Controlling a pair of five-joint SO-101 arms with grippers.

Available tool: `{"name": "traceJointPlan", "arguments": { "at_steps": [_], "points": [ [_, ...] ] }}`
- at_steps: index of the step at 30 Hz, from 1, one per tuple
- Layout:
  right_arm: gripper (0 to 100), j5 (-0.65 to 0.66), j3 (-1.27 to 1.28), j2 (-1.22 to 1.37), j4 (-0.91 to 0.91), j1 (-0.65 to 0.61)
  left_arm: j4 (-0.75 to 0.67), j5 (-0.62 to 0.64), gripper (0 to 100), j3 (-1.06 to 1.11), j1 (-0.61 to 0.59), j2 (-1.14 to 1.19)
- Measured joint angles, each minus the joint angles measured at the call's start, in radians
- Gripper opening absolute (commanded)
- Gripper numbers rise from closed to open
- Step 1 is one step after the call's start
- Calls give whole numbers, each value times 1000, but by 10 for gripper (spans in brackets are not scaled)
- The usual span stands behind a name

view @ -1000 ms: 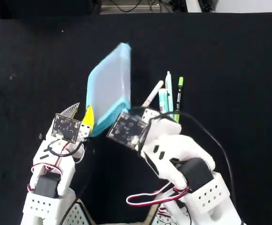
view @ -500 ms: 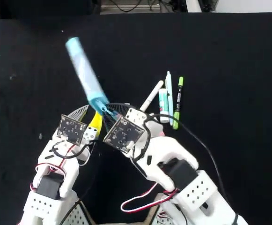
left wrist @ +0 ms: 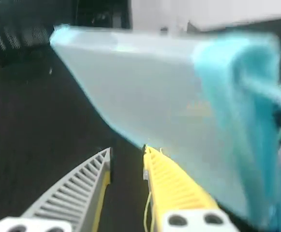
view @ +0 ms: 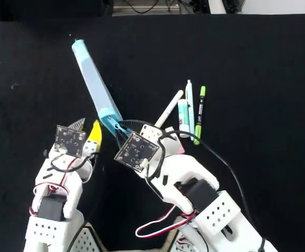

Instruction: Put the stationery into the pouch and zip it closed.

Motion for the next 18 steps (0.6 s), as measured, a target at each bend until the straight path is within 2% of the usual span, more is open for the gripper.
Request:
{"name": "traceJointPlan", "arguments": {
  "at_steps": [5, 10, 18],
  "points": [
    [11, 0, 0, 0, 0, 0, 161, -81, 127, -84, -11, -2],
    [11, 0, 28, 0, -25, -8, 187, -109, 127, -147, -95, -2],
    [11, -21, 196, 0, -221, -95, 196, -109, 130, -238, -235, -2]
  ]
}}
